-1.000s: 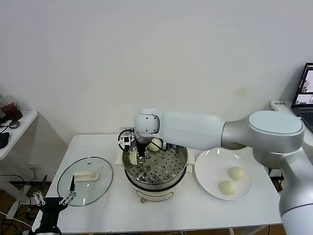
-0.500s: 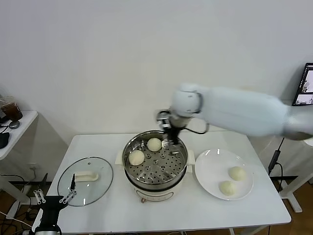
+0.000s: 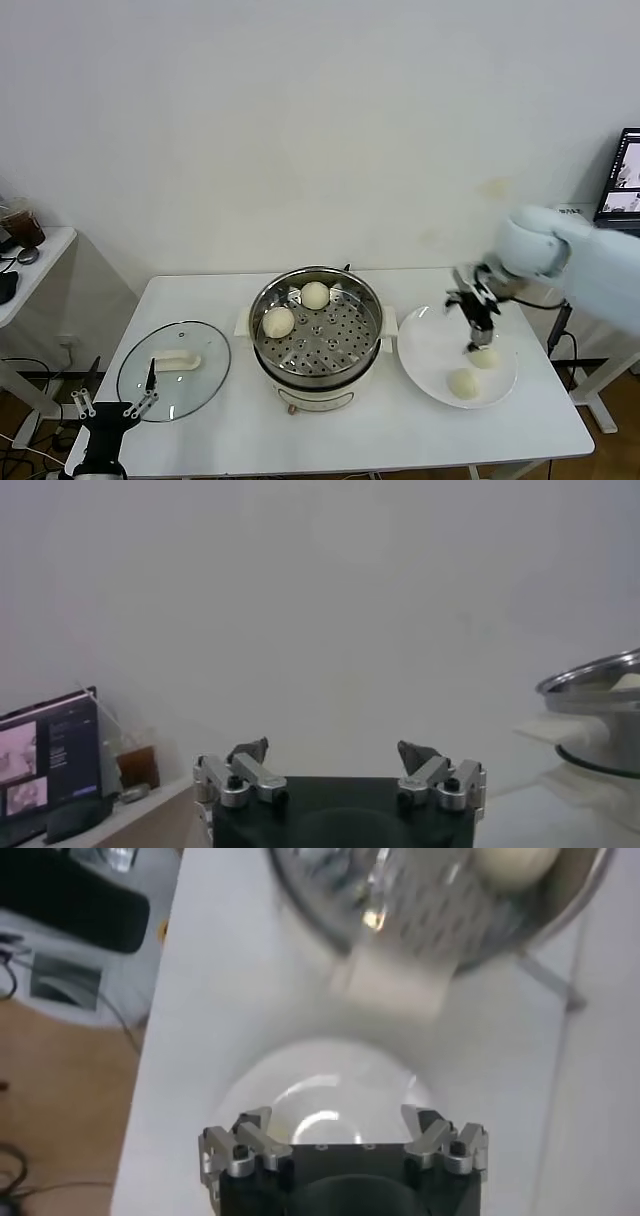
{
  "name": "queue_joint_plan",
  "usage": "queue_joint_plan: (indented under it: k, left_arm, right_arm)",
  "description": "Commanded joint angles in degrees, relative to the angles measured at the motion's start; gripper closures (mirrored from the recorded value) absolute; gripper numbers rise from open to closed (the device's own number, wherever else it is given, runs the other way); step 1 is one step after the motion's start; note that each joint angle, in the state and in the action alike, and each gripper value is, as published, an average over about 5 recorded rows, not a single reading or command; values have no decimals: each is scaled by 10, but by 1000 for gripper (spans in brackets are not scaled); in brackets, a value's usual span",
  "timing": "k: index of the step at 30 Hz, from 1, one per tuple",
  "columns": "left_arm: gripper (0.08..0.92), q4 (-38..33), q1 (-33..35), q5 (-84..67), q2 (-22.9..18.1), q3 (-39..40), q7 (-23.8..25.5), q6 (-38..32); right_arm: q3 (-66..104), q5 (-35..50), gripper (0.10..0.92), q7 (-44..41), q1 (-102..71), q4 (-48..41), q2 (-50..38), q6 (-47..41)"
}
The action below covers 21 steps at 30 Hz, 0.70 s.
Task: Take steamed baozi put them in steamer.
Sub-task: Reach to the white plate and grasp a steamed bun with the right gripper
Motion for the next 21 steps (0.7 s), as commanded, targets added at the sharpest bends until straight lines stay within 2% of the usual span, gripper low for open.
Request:
queue_joint_plan:
  k: [1, 21]
  left_arm:
    - [177, -1, 4, 1, -1, -4, 0, 0]
    - [177, 4, 13, 2, -7, -25, 0, -1]
  right_arm:
    - [141, -97, 203, 30, -235, 5, -81, 44]
    - [208, -148, 203, 69, -331, -140, 59, 48]
